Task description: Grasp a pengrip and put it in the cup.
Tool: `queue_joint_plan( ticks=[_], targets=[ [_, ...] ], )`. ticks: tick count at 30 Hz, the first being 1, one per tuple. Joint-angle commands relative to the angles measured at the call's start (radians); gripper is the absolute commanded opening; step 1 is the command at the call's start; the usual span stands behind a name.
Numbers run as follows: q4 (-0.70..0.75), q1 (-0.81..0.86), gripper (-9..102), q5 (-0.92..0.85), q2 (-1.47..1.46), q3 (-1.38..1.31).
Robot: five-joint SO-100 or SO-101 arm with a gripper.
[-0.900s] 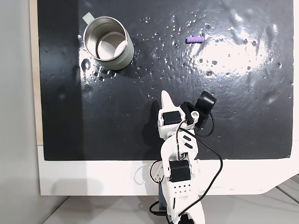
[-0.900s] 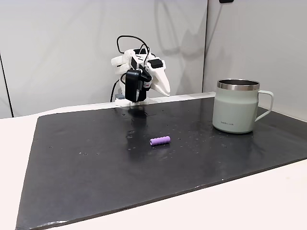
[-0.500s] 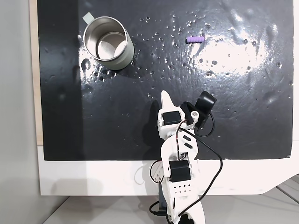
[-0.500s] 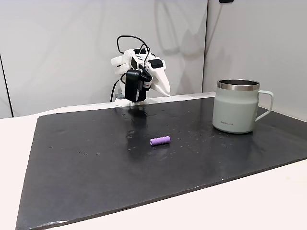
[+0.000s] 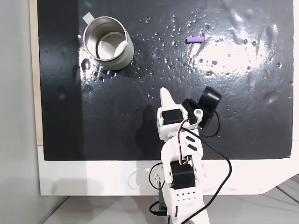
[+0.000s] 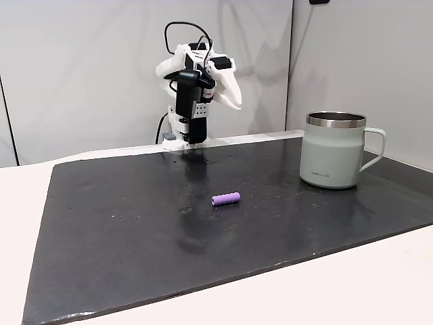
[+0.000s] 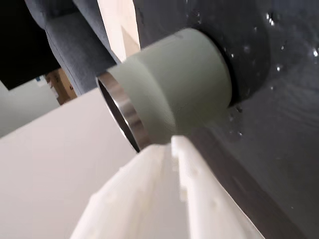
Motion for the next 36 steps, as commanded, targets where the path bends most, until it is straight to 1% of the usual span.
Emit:
queue_joint_plan(
  ticks=[1, 9, 13, 18, 23, 30, 36],
  targets=[
    [-0.025, 0.064, 0, -0.008, -0.224, -0.247],
    [0.118, 0.175, 0, -0.009, -0.752, -0.75],
    [0.241, 0.199, 0, -0.032, -0.977, -0.988],
    [0.442, 0.222, 1, -0.055, -1.256, -1.325],
    [0.572, 0.242, 1, -0.092, -1.471, -1.578],
    [0.666, 0.25, 1, -0.132, -1.697, -1.844],
    [0.673, 0.242, 4, -0.14, -1.845, -1.987]
  ],
)
